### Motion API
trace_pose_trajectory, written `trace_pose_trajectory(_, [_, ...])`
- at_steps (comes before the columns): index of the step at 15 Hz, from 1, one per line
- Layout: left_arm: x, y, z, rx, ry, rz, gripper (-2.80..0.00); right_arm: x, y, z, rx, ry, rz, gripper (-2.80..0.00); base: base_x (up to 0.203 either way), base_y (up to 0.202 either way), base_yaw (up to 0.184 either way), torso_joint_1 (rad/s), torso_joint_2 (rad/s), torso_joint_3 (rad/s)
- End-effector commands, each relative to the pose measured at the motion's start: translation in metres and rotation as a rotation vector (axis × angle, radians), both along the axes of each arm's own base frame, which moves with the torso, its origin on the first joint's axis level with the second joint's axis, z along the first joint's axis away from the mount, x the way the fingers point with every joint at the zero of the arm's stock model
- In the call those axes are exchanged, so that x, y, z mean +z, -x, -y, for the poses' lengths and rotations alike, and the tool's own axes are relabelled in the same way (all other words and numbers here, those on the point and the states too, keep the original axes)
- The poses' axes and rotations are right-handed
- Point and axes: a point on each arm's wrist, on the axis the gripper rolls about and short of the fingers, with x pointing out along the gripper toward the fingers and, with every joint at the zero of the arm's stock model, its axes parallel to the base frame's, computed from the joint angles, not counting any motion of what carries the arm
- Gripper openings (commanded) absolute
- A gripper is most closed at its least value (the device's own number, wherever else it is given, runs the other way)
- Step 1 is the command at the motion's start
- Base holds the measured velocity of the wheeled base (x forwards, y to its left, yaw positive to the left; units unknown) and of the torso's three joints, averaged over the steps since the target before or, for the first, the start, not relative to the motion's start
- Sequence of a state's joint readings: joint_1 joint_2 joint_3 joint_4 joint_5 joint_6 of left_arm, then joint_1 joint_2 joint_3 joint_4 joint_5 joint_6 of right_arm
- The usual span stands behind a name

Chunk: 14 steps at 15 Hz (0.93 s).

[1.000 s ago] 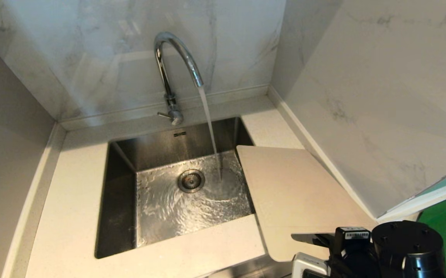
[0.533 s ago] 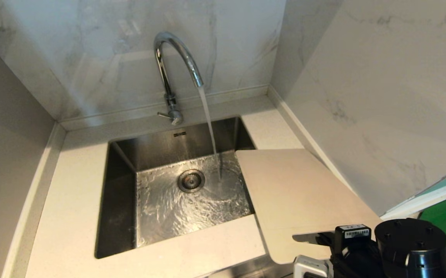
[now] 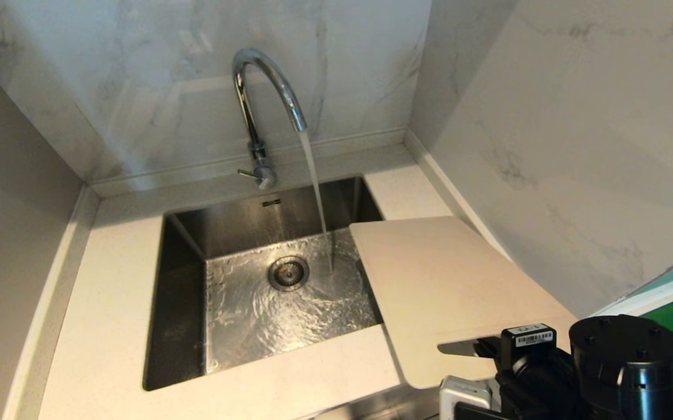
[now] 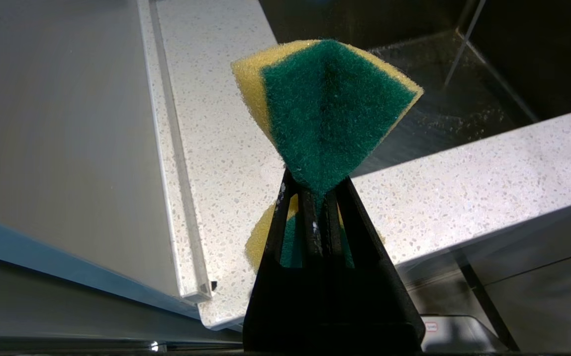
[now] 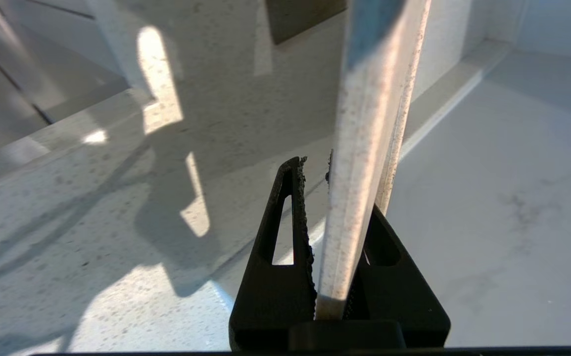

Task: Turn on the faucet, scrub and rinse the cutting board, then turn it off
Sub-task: Pick up the cutting board

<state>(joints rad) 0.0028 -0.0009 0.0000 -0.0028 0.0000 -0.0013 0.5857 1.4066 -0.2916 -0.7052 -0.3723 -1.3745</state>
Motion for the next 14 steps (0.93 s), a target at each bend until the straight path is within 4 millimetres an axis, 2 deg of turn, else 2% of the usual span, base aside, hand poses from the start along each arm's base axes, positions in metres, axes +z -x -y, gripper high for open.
trace_pose_trajectory(1, [0.0,0.0,0.0,0.0,0.0,0.001,-2.8,0.004,-0.002,-0.001,0.002,-0.002,0.021,-2.8,0.0,0.0,0.0,0.0,0.0,0.0])
trace_pose_trajectory(7, [0.0,0.0,0.0,0.0,0.0,0.001,-2.8,0.015,-0.005,-0.003,0.034,0.037,0.126,-2.8,0.0,0.0,0.0,0.0,0.0,0.0])
trace_pose_trajectory(14, [0.0,0.0,0.0,0.0,0.0,0.001,-2.8,0.013,-0.006,-0.005,0.04,0.047,0.12,-2.8,0.0,0.0,0.0,0.0,0.0,0.0])
